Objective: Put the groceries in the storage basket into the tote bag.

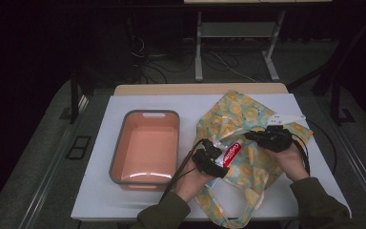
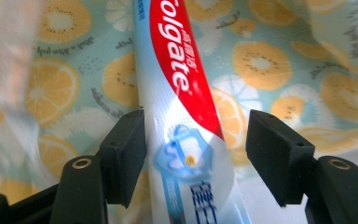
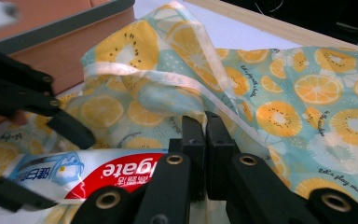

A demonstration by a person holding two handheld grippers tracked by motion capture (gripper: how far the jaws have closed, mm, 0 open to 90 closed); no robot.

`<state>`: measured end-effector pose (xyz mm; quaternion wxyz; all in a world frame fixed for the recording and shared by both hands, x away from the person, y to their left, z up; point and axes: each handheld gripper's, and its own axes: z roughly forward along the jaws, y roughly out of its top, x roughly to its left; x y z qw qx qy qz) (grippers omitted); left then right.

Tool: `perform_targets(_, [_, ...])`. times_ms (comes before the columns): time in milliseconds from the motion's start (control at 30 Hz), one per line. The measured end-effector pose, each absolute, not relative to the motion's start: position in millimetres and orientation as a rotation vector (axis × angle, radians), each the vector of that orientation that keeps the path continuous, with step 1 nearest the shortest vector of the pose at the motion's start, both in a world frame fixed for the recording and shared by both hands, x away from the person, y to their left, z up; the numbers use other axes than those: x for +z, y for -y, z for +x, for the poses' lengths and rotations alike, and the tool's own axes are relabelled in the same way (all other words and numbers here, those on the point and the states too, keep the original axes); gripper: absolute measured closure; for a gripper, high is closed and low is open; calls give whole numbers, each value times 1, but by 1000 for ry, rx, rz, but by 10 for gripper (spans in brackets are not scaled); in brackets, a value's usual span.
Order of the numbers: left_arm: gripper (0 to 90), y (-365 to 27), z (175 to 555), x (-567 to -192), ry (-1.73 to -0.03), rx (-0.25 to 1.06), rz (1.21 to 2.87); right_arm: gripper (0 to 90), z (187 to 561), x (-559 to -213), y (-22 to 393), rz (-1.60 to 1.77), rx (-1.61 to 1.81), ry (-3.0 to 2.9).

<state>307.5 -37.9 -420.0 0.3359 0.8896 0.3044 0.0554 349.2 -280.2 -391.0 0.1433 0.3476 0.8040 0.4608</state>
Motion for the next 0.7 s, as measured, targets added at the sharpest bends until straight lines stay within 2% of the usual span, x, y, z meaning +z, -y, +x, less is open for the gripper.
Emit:
perform_targets(433, [339,20,274,-427,-818,203,2336,881,349,-392,279,999,1322,-2325])
perform_targets(600, [262,23,272,-440,-856,209,2379,881,348,-392,278,995,1316,-2328])
perform_targets(700, [336,21,275,-438,-895,193,2369,881,349,-392,279,994,1318,-2327])
